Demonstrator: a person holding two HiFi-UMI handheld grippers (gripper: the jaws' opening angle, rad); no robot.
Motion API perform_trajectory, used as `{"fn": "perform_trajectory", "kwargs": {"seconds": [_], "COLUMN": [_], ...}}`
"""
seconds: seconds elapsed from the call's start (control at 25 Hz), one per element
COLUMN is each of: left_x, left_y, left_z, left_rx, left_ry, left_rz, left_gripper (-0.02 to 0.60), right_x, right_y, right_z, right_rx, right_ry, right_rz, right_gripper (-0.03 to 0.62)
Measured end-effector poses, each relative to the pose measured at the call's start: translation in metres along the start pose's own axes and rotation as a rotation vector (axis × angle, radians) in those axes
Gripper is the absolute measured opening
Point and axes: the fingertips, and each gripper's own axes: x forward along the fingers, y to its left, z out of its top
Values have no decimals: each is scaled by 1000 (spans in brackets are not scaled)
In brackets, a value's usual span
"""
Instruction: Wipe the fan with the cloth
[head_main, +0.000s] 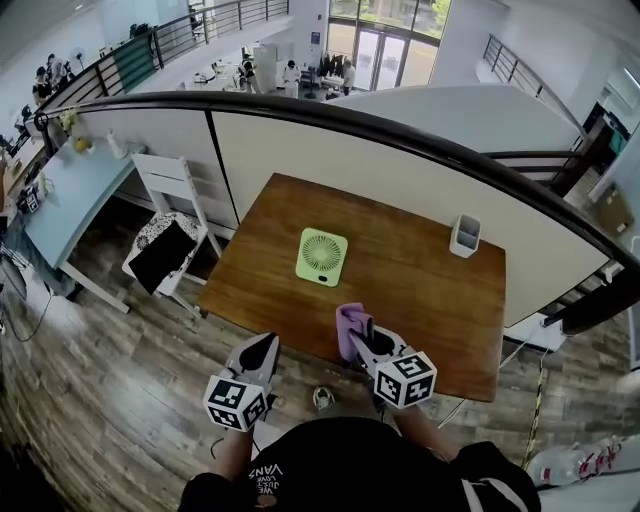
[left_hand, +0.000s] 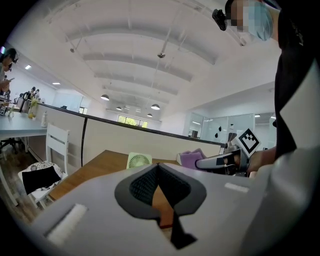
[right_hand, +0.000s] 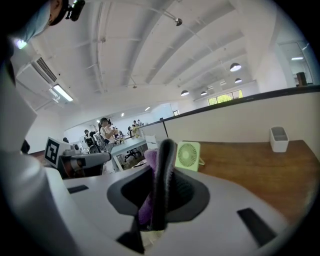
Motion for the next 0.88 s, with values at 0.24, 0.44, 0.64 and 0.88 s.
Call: {"fn": "perform_trajectory", "kwargs": {"seconds": [0.24,0.44,0.64,0.88], "left_x": [44,64,82,108], "left_y": [10,25,35,56], "left_z": [11,11,8,10], "left_rx": [-1,-17,-38,-49], "left_ry": [4,13,32,46], "left_rz": [24,51,46,-22], "left_gripper": [12,12,12,12], "right_x": [24,43,56,73], "right_y": [-36,-54,-66,-75], "right_z": [21,27,27,30], "right_rx": [-11,-10,3,26], "right_ry": [7,18,42,40], "right_rz": [24,41,36,-26], "right_gripper": [84,84,84,84]}}
